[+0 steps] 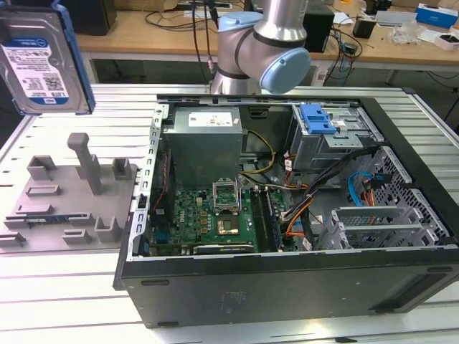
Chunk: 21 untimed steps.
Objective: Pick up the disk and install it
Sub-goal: 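Pick up the disk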
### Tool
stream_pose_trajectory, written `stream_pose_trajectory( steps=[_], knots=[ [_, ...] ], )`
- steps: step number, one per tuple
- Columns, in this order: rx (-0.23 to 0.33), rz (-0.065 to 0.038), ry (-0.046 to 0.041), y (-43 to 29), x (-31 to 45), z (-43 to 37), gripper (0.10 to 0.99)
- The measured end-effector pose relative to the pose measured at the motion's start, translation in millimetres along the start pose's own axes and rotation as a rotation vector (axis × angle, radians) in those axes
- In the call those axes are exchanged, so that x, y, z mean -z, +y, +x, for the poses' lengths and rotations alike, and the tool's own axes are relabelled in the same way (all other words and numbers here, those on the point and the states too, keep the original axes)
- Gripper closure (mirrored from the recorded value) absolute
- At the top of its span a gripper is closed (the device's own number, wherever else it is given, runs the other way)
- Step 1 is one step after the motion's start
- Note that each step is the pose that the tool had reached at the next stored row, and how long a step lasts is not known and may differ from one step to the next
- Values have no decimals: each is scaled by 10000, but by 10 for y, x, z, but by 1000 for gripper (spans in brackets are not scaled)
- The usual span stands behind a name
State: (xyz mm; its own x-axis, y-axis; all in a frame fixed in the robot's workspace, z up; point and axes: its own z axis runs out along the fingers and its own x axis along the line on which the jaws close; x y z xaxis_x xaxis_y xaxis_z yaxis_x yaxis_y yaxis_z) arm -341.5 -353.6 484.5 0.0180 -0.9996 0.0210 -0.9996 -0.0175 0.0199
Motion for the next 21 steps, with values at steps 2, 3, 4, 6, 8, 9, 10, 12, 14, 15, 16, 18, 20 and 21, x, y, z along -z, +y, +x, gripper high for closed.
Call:
stream_pose_trajectory(
  steps=[2,3,4,6,8,9,10,12,14,15,16,18,20,21],
  knots=[
    [-3,-6,-1,-90,1,36,722],
    [-1,-10,-1,-162,1,67,722],
    [-1,-13,-1,-211,2,87,722],
    [-1,-25,-1,-371,4,153,722],
    [0,-32,-1,-465,5,191,722],
    [-1,-35,-2,-526,5,217,722],
    [-2,-39,-1,-571,6,235,722],
    [0,-46,-2,-667,7,275,722],
    [-1,-53,-2,-762,8,316,722],
    [0,-56,-2,-809,9,337,722],
    [-2,-61,-2,-858,9,358,722],
    [0,-68,-1,-957,10,425,722],
    [1,-73,-2,-1021,10,481,722],
    [-1,-75,-2,-1059,9,515,722]
  ],
)
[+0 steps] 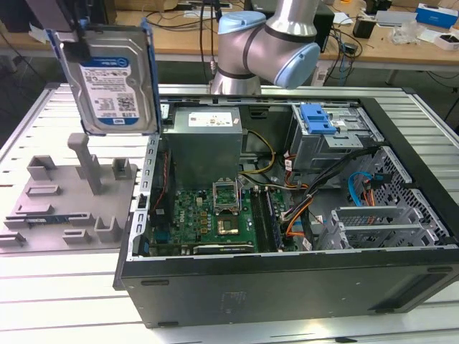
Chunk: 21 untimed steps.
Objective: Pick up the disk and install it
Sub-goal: 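Pick up the disk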
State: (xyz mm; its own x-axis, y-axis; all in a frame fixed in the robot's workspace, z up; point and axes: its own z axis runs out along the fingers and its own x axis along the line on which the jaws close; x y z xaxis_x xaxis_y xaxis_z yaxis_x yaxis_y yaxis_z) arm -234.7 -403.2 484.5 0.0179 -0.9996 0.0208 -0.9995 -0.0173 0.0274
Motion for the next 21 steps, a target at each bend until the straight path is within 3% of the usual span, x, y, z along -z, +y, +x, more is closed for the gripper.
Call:
stream_pose_trajectory(
  steps=[4,7,10,12,15,20,21],
  knots=[
    [0,-13,0,-143,2,124,722],
    [2,-27,0,-304,4,250,722],
    [2,-44,0,-535,7,386,722],
    [1,-51,-1,-615,8,427,722],
    [2,-65,-1,-821,12,533,722],
    [3,-80,-2,-1057,16,648,722],
    [1,-85,-2,-1145,17,687,722]
  ],
)
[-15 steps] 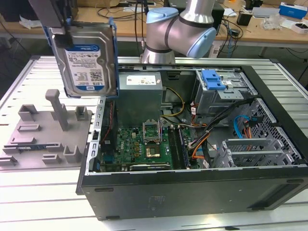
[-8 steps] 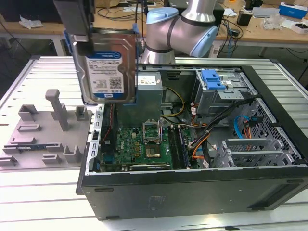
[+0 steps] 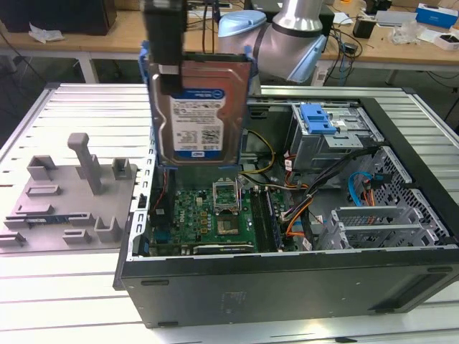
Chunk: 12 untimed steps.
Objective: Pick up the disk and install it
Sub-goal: 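Pick up the disk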
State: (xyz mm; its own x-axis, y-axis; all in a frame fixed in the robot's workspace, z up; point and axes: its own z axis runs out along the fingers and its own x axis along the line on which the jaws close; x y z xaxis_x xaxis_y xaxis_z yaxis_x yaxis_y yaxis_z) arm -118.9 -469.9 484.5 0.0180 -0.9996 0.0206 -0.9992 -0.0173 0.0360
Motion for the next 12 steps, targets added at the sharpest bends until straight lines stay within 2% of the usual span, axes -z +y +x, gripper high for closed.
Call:
stream_pose_trajectory(
  steps=[2,3,4,11,12],
  knots=[
    [0,-6,0,-105,3,47,722],
    [1,-11,0,-201,5,88,722],
    [0,-15,1,-257,7,111,722],
    [3,-32,0,-602,17,240,722],
    [1,-37,0,-700,19,275,722]
  ],
)
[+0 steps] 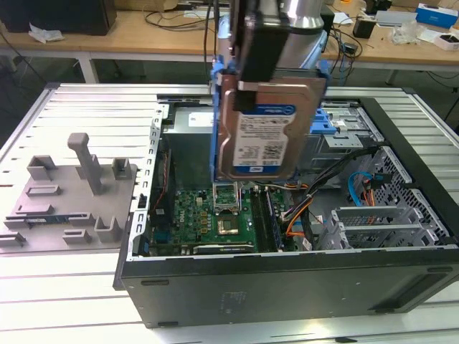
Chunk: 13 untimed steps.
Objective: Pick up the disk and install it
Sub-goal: 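Pick up the disk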
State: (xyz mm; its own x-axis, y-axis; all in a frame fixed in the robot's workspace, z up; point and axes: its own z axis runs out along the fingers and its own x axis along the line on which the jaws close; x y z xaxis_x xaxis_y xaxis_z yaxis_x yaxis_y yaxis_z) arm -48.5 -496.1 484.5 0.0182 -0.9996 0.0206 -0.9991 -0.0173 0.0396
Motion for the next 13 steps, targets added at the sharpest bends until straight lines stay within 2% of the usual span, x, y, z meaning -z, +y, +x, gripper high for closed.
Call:
stream_pose_trajectory(
  steps=[1,2,13],
  knots=[
    [-1,-4,1,-100,4,33,722],
    [2,-6,0,-155,5,51,722],
    [0,-5,0,-161,5,54,722]
  ],
)
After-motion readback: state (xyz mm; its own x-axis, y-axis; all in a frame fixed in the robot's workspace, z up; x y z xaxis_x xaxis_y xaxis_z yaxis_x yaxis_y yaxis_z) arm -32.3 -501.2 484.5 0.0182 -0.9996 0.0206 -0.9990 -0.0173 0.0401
